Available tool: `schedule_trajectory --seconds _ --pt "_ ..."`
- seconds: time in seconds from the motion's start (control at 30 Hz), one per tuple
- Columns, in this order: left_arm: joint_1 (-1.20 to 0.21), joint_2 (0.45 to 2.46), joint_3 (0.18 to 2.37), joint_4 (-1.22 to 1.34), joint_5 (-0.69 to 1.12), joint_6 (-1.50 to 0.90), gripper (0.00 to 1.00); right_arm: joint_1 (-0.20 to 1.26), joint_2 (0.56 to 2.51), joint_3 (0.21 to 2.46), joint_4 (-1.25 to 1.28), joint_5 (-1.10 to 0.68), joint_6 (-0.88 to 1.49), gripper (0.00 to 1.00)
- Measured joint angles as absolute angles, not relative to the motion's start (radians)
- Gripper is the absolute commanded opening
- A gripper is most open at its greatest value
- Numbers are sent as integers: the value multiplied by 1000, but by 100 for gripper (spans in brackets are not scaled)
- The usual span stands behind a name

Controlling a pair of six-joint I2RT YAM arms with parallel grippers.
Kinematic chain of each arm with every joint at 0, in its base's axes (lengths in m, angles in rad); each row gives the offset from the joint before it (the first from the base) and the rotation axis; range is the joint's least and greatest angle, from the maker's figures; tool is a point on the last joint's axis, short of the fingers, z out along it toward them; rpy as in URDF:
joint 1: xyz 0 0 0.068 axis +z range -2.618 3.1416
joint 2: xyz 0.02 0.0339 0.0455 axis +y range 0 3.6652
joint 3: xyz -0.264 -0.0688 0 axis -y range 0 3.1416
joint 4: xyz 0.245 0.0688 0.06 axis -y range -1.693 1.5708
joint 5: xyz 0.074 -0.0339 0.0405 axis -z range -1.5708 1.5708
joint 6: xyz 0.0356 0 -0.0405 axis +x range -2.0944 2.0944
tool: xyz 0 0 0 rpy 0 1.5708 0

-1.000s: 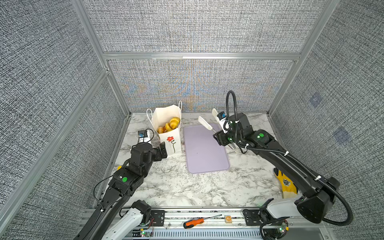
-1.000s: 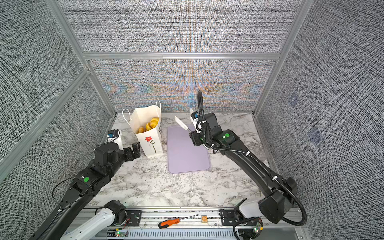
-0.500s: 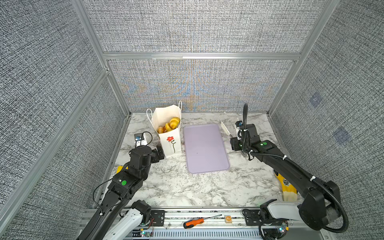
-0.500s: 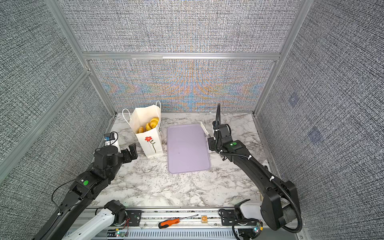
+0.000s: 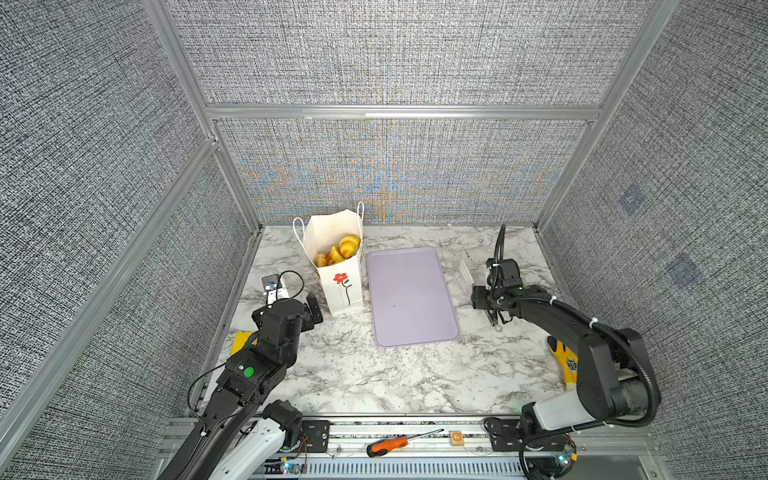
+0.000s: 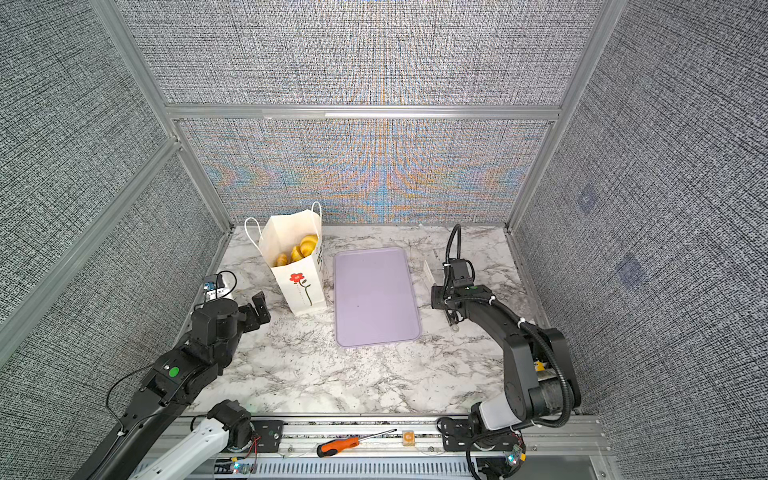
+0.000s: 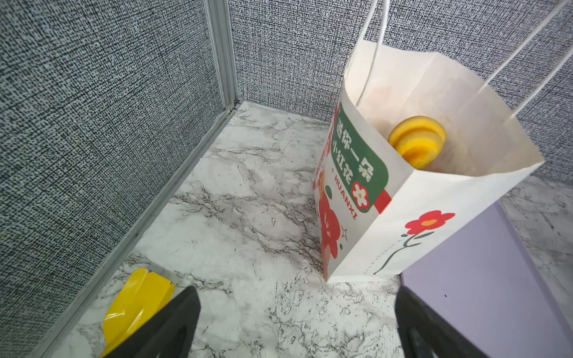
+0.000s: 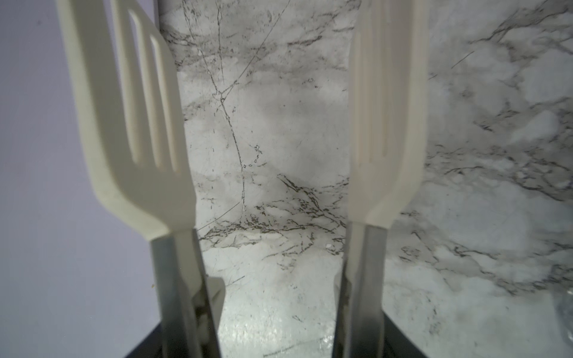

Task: Pack bread into a paper bag
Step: Place the pair of food tongs at the middle-right of the table.

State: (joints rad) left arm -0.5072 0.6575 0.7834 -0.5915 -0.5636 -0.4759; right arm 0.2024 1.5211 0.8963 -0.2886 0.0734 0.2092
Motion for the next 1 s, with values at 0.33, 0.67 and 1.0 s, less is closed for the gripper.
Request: schedule_trajectory --seconds 0.33,0.67,1.0 --pt "-507 652 774 -610 -577 -487 99 191 1671 965 -287 62 243 67" --pt "-506 650 772 -615 -584 -504 99 191 1746 1020 -336 38 267 87" --pt "-506 671 775 -615 -583 -505 99 191 1695 1002 -340 14 273 100"
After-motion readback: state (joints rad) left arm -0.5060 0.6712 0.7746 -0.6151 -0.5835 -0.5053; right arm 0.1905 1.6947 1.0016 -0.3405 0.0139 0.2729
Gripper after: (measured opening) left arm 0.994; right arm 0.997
